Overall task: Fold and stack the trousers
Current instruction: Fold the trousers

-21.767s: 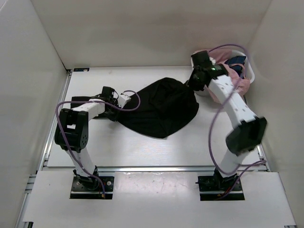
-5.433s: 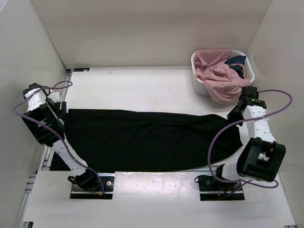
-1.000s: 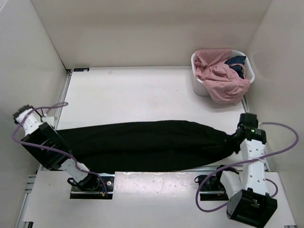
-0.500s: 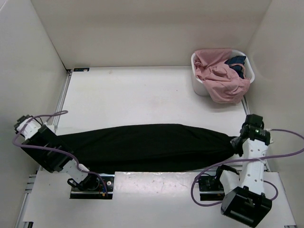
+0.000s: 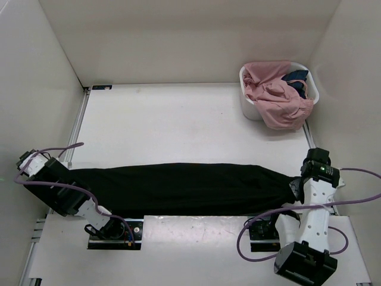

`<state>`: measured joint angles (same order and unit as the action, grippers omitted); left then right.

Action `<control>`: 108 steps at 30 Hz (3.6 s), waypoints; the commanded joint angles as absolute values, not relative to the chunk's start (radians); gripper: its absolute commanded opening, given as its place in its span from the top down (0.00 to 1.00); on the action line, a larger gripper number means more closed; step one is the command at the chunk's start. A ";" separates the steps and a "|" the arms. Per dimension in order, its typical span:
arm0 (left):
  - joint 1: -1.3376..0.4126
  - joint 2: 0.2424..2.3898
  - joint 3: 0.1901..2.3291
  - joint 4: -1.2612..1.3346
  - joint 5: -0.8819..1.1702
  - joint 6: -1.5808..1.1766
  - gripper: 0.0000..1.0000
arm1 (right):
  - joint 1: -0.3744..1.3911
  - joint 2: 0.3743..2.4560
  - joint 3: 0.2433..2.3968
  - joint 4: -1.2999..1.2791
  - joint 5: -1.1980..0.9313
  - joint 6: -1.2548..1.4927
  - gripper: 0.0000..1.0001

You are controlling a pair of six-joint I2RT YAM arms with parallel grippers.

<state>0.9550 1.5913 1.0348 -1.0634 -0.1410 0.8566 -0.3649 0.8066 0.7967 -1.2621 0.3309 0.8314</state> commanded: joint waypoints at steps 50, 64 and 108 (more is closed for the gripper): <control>0.307 1.927 1.236 -0.828 0.025 0.483 0.33 | 0.121 1.896 1.301 -0.739 0.359 0.572 0.28; 0.307 1.894 1.184 -0.860 0.054 0.483 0.29 | -0.063 1.192 0.919 -0.929 0.255 0.822 0.02; -0.014 1.983 1.255 -0.936 -0.067 0.380 0.25 | 0.728 1.349 1.072 -0.992 0.903 0.885 1.00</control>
<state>0.0017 1.9217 1.2453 -0.9874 -0.0570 0.4004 0.5327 1.2369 1.0172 -0.7952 0.7250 0.7216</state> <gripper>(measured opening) 0.747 0.005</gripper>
